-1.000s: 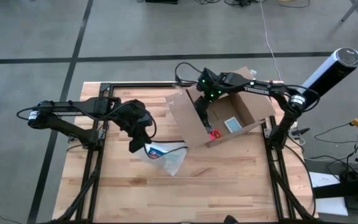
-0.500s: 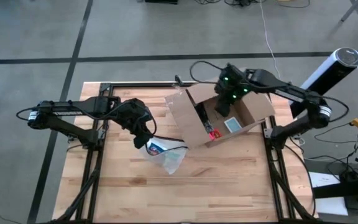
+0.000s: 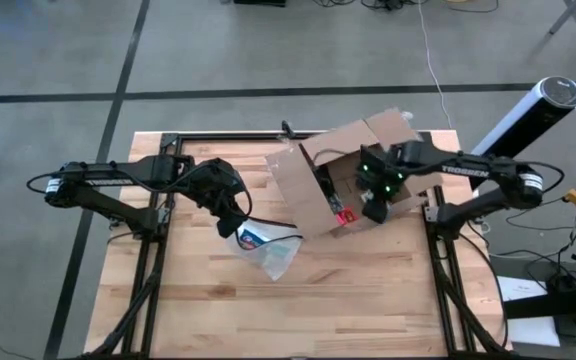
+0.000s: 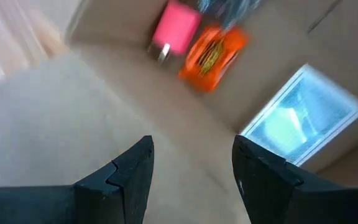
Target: Unpack boxes
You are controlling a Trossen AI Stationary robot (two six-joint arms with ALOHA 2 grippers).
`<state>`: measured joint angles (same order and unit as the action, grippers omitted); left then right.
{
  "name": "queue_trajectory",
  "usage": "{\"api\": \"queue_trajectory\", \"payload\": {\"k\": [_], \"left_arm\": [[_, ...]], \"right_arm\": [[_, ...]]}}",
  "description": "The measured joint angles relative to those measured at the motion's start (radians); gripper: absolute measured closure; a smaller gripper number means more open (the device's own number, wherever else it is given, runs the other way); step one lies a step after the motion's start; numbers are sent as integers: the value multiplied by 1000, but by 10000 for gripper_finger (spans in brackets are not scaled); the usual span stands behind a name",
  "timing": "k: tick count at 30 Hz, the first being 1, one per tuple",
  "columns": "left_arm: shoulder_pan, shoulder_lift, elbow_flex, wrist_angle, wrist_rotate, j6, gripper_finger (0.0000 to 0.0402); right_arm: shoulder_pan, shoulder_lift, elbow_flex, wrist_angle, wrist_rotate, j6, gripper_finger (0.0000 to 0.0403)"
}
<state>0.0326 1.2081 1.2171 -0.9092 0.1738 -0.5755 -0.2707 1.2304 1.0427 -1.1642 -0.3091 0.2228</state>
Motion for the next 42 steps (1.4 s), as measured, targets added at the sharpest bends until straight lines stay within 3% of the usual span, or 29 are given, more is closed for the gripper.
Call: {"api": "queue_trajectory", "payload": {"k": [5,8,12,19,28,37,42], "left_arm": [[0,0,0,0,0,5,401],[0,0,0,0,0,14,401],[2,0,0,0,0,20,401],[2,0,0,0,0,20,401],[2,0,0,0,1,12,401],[2,1,0,1,11,14,401],[2,1,0,1,12,24,401]], "right_arm": [[92,-117,-49,26,-6,102,213],[134,-146,-74,72,58,167,214],[164,-127,-149,116,161,178,220],[160,-28,-248,209,175,161,231],[159,-78,-128,204,194,197,227],[142,-112,11,213,404,212,230],[64,-90,-8,188,415,229,237]]}}
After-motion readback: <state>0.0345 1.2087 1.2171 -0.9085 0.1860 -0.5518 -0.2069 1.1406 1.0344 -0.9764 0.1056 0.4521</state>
